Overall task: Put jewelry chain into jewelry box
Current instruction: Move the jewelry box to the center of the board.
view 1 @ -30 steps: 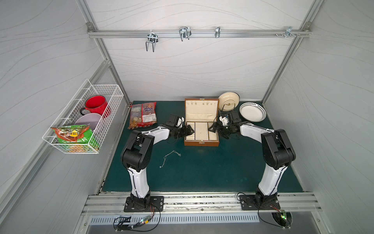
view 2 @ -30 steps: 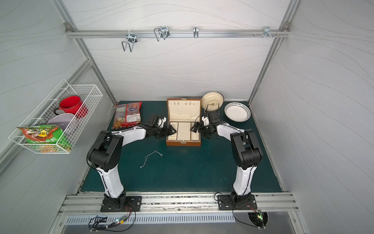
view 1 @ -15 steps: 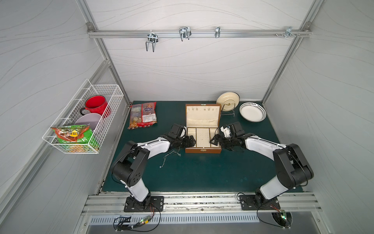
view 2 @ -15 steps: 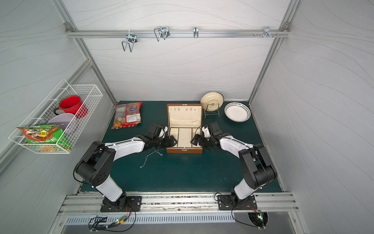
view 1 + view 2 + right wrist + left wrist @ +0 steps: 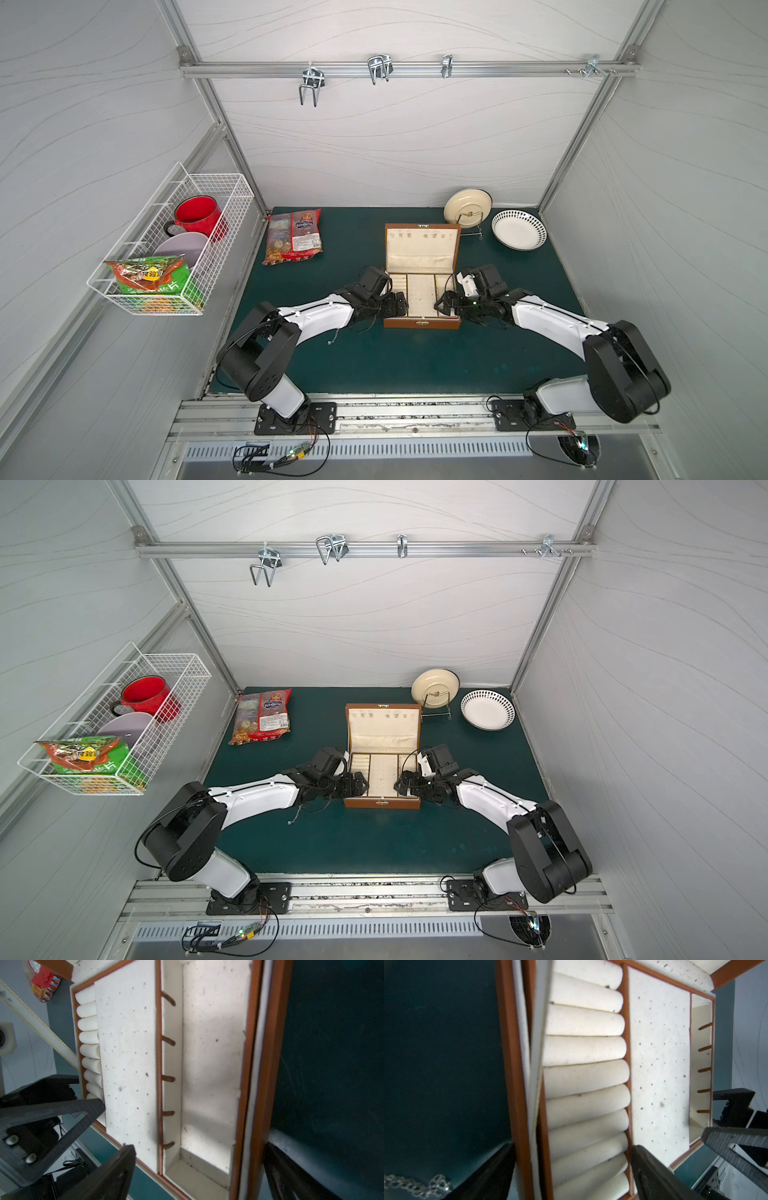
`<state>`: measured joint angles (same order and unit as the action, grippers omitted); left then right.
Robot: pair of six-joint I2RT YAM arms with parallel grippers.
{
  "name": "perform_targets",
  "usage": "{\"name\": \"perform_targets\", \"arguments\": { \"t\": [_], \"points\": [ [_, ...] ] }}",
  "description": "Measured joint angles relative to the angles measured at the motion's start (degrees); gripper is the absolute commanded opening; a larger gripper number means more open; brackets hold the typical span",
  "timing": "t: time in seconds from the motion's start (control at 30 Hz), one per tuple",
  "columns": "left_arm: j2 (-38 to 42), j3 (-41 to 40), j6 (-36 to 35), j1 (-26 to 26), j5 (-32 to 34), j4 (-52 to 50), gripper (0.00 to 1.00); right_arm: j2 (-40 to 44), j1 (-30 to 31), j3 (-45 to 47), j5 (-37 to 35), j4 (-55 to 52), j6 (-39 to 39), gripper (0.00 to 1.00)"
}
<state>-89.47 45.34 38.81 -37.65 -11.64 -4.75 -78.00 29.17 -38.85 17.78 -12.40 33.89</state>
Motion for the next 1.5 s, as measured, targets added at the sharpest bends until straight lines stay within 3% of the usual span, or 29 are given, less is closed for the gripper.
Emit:
{"name": "perform_targets", "arguments": {
  "t": [0.27, 0.7, 1.03, 1.27, 1.5],
  "points": [
    [4.46, -4.50, 3.41, -4.55, 2.27, 0.52, 0.90, 7.72, 1.75, 6.27, -0.76, -0.22, 1.36, 0.99],
    [10.32, -10.19, 7.93, -9.79, 6.23, 1.64, 0.91, 13.46, 7.13, 11.02, -4.72, 0.04, 4.87, 0.99],
    [15.08, -10.60, 7.54, -12.41, 7.58, -4.83, 0.99, 16.63, 9.22, 10.14, -7.37, -3.91, 5.70, 0.99],
    [22.51, -5.09, 4.42, -10.67, 9.86, -14.82, 0.99, 25.22, 9.51, 5.05, -15.98, -11.32, 4.96, 0.99],
    [30.51, -2.16, 1.68, -1.22, 10.95, -24.92, 0.94, 28.85, 9.51, 2.14, -20.83, -15.47, 1.97, 0.99]
  ]
}}
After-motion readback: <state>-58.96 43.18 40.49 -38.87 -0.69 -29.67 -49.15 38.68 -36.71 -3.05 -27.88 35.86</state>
